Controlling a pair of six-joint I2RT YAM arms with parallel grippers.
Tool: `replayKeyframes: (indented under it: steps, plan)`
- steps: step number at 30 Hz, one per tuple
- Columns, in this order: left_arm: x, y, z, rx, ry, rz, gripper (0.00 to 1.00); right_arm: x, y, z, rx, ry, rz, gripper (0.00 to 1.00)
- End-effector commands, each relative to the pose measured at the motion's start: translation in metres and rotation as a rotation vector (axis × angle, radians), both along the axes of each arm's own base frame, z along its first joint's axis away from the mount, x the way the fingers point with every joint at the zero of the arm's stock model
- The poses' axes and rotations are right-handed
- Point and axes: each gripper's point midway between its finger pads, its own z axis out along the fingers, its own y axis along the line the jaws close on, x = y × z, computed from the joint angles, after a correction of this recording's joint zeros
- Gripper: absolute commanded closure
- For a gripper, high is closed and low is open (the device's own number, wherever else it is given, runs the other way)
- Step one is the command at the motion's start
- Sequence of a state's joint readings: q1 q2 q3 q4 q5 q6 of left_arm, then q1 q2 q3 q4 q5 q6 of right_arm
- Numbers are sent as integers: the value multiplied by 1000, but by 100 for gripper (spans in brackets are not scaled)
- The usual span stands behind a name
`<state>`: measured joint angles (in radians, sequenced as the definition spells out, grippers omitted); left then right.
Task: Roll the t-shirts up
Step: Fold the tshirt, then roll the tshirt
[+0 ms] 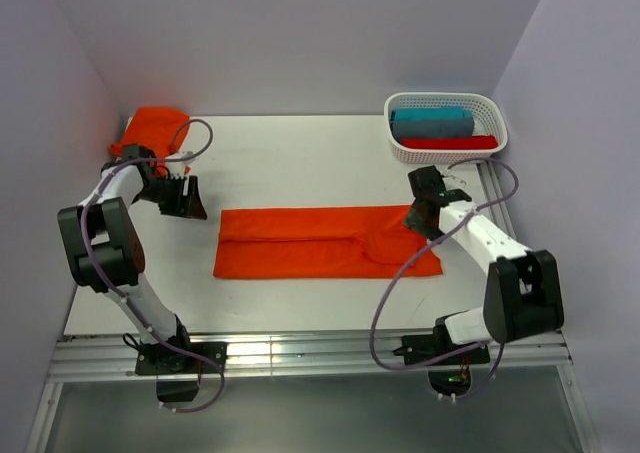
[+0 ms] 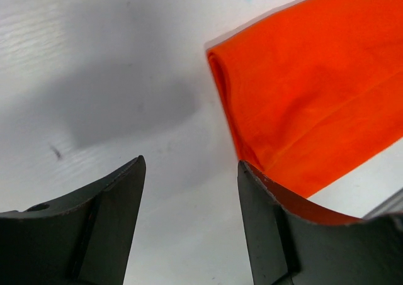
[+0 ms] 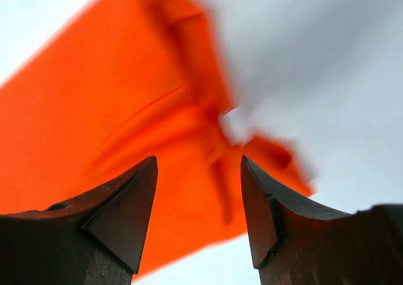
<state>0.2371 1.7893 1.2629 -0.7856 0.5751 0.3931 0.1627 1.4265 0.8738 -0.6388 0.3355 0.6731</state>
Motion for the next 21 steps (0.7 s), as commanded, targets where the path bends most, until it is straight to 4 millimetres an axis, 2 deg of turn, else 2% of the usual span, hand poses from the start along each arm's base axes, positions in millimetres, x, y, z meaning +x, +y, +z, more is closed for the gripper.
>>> replayKeyframes:
  steps: [1,2,3,5,6,7,8,9,10,11,12,13,14,15,16,17,18,19,20,21]
  plan:
    - [5,-28,17,-142,13,-21,34,10,45,51,106,-170,33,38]
    - [5,-33,16,-155,20,-26,34,11,64,58,151,-194,67,39]
    - [5,-36,15,-164,26,-27,33,8,96,63,199,-212,116,41]
    - [7,-42,9,-174,46,-23,33,11,134,77,248,-247,178,45]
    - [8,-45,6,-182,60,-15,33,4,162,72,260,-221,222,47]
    - [8,-46,4,-191,70,-16,34,9,184,86,283,-247,253,48]
    - [10,-48,1,-210,82,-18,34,9,203,77,274,-215,279,50]
    - [10,-49,-1,-214,89,-17,34,9,218,79,281,-221,281,51]
    - [10,-49,-2,-216,97,-13,34,6,253,96,322,-250,346,51]
    - [10,-49,-4,-216,97,-14,34,6,271,87,321,-229,369,53]
    - [10,-49,-5,-215,97,-16,34,7,291,91,353,-243,383,54]
    - [9,-49,-4,-214,96,-20,34,4,323,96,380,-249,428,55]
    - [9,-48,-6,-210,96,-18,33,2,339,113,421,-282,450,55]
    - [8,-48,-6,-204,95,-21,33,7,364,116,442,-290,468,55]
    - [8,-48,-6,-206,91,-24,34,5,379,117,448,-289,486,55]
    - [7,-48,-8,-207,98,-25,34,-3,399,98,428,-251,517,55]
    - [6,-49,-9,-211,105,-27,34,-7,410,92,419,-232,539,56]
    - [6,-50,-10,-219,108,-29,34,-4,432,111,458,-257,557,56]
    - [8,-50,-11,-224,109,-34,34,-8,447,89,429,-217,581,57]
    - [6,-51,-11,-230,115,-41,33,-8,461,101,450,-227,596,57]
